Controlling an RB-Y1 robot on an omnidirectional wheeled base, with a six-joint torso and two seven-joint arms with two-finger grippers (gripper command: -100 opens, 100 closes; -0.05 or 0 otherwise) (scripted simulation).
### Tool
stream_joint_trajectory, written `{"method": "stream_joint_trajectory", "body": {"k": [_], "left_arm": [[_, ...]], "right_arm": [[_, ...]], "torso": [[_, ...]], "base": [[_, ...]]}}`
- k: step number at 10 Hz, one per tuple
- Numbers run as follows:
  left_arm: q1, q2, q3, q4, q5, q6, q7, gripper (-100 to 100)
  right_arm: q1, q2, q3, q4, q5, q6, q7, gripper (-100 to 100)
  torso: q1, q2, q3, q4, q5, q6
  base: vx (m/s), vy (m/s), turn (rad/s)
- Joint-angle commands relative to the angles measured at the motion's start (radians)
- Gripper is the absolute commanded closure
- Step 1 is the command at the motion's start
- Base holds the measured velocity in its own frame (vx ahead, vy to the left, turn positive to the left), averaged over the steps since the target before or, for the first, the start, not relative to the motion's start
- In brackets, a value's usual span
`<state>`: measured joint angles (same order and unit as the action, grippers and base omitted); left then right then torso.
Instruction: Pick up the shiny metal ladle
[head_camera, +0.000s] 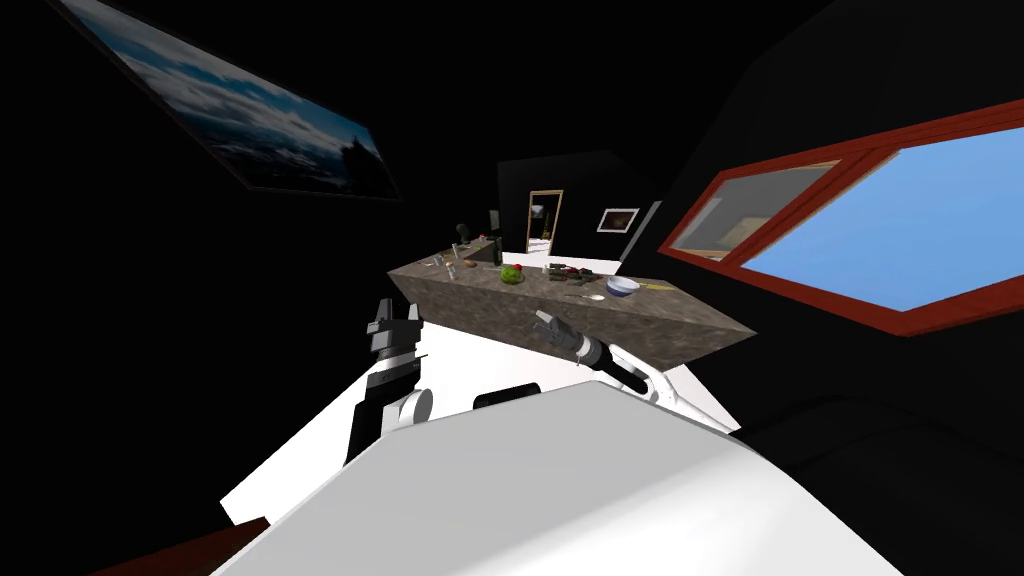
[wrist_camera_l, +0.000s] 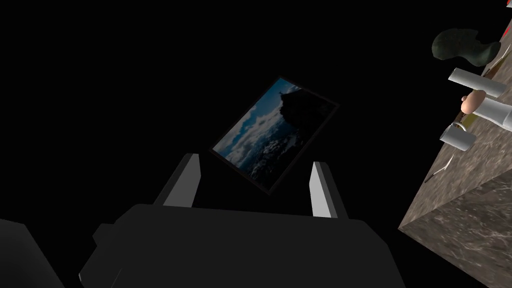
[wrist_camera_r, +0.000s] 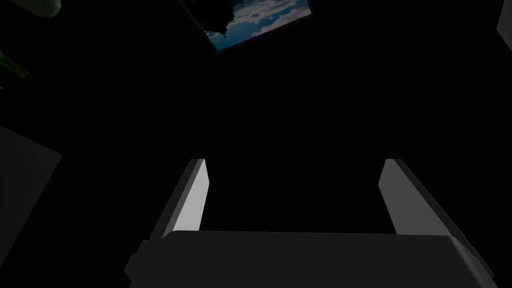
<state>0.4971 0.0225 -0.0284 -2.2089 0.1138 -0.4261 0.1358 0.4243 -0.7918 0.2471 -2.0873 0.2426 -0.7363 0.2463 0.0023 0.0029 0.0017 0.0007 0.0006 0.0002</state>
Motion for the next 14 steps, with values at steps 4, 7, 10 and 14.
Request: {"method": "stream_joint_trajectory", "body": {"k": [4,7,10,14], "left_arm": [[0.0,0.0,0.0,0.0,0.0,0.0,0.0,0],[0.0,0.0,0.0,0.0,0.0,0.0,0.0,0],[0.0,0.0,0.0,0.0,0.0,0.0,0.0,0],[0.0,0.0,0.0,0.0,0.0,0.0,0.0,0]], "right_arm": [[-0.012,-0.128,0.023,0.038,0.04,-0.003,0.003,-100],[-0.021,-0.224,0.051,0.094,0.089,-0.009,0.003,-100],[-0.023,-0.303,0.063,0.124,0.112,-0.011,0.002,-100],[-0.025,-0.424,0.085,0.187,0.154,-0.012,-0.005,-100]], "torso": [[-0.002,-0.002,-0.001,0.0,-0.001,0.0],[-0.003,-0.002,-0.001,0.0,0.0,0.001],[-0.004,-0.002,-0.001,0.0,-0.001,0.001],[-0.005,-0.004,-0.002,-0.001,-0.001,0.001]], "base": [[0.003,0.033,0.107],[0.02,0.036,0.163],[0.022,0.013,0.087],[0.041,-0.006,0.136]]}}
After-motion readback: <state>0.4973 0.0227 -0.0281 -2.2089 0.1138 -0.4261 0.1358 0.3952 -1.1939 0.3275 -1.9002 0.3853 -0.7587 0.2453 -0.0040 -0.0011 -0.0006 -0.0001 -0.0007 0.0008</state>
